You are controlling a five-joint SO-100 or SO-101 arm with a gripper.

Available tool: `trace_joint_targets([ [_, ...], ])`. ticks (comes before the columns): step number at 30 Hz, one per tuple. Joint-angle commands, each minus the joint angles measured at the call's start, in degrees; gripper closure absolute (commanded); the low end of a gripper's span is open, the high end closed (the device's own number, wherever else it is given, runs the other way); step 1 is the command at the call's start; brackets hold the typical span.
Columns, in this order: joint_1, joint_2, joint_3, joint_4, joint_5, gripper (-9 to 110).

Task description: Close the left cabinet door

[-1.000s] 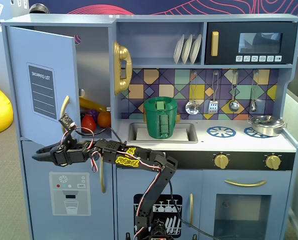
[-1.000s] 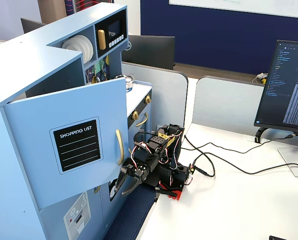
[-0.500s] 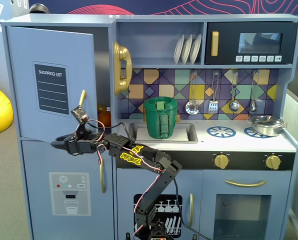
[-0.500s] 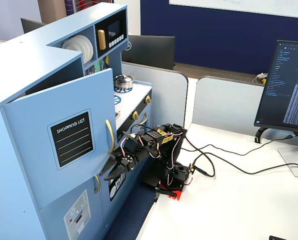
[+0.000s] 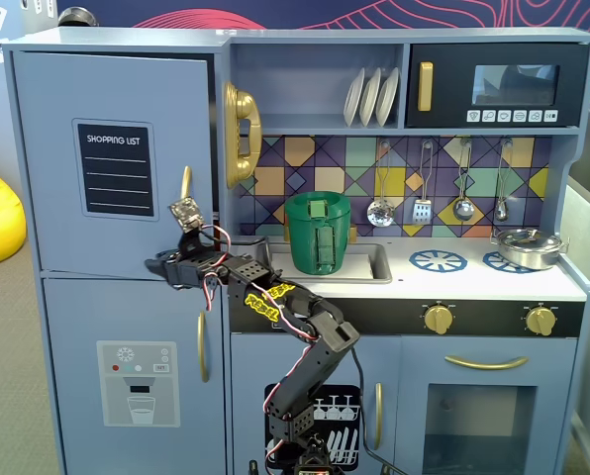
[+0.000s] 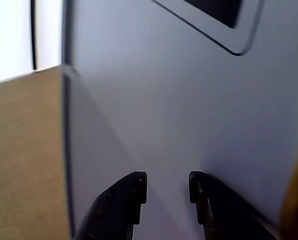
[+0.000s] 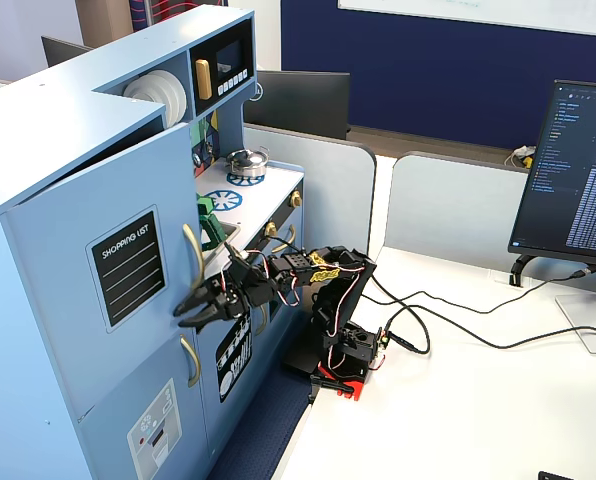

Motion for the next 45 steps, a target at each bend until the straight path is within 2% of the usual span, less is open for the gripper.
trace_joint_targets([
  [1, 4.4, -0.2, -1.9, -1.6, -0.8, 102],
  [16, 9.8, -4.7, -5.8, -3.8, -1.5, 102],
  [23, 6.2, 5.0, -1.0, 7.6, 1.9, 102],
  [27, 7.8, 11.4, 4.6, 12.1, 3.2, 102],
  [31, 12.3, 17.7, 9.2, 18.3, 4.7, 102],
  [36, 21.7, 25.0, 14.6, 33.1, 4.7, 102],
  [45, 42.5, 38.3, 33.5, 45.2, 1.6, 102],
])
